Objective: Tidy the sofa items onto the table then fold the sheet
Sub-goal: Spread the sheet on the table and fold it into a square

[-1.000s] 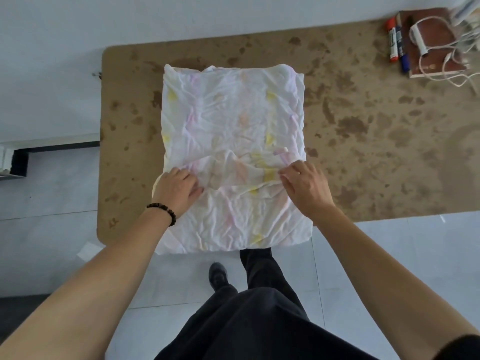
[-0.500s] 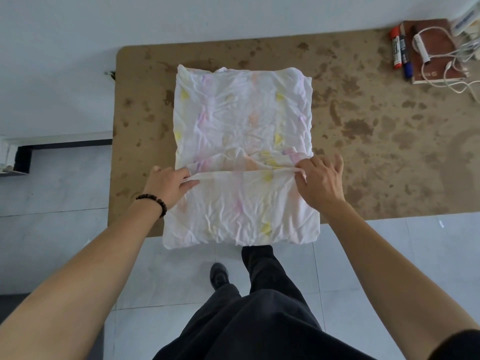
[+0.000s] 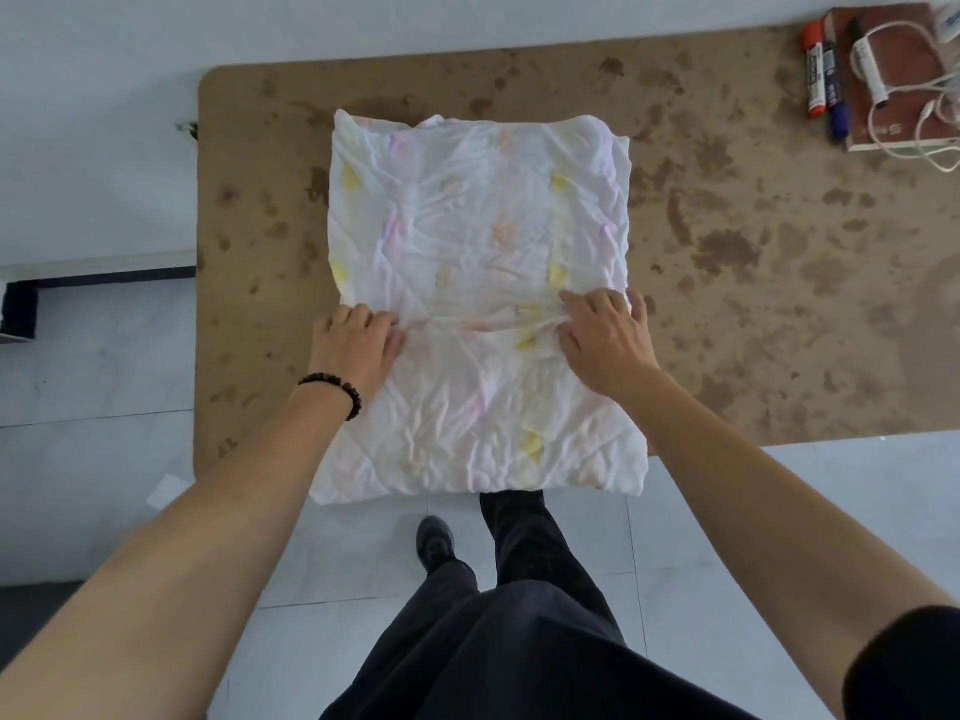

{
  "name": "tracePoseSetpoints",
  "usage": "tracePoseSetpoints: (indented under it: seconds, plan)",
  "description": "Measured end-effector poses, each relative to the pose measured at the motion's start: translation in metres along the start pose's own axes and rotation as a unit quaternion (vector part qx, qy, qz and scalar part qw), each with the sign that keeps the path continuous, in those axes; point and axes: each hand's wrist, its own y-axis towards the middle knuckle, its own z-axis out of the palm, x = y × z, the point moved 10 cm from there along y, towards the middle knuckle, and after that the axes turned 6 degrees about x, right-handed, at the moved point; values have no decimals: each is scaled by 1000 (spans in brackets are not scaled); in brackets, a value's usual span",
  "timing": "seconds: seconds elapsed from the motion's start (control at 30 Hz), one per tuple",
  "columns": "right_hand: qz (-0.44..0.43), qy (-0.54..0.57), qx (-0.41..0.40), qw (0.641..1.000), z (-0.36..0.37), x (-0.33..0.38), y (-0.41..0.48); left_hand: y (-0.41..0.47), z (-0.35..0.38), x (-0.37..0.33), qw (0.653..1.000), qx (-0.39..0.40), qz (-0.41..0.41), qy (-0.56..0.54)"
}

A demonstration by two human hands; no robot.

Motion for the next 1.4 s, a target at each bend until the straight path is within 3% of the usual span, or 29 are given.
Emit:
tracePoseSetpoints:
  seconds: [0.1,0.27,0.37,0.43,0.5,0.57,0.63,0.7,0.9,1.1,1.23,1.4]
  plan:
    - [52,-37,-31,997,-3,-17,-5,-2,4,8,999,-9,-33,-7]
    - [117,-44,-82,989,-12,-30,-22,-10,-24,11,993,-103,-43,-29]
    - [82,48,-153,984,-24,-16,-47,-35,-42,17,981,-180,-64,-29]
    - [13,63,-208,976,-29,3,-77,-60,-40,11,976,-209,-6,-53]
    - [-62,65,-185,979,-11,26,-108,-91,-16,-3,983,-160,78,-50]
    - [-99,34,-61,993,30,42,-130,-119,27,-8,993,-27,111,-4]
    - [-54,-20,65,996,72,34,-146,-139,70,0,988,110,94,60]
    - [35,-25,112,993,87,12,-157,-147,84,5,987,138,68,44]
    - [68,81,64,992,47,10,-170,-162,54,-4,985,110,62,-116]
    - [143,116,-116,976,-31,14,-229,-202,-23,20,983,-74,40,-161]
    - [148,153,-143,967,-39,20,-262,-220,-12,29,969,15,62,-237]
    - [200,231,-183,934,-41,6,-272,-223,-38,43,909,-46,40,-413]
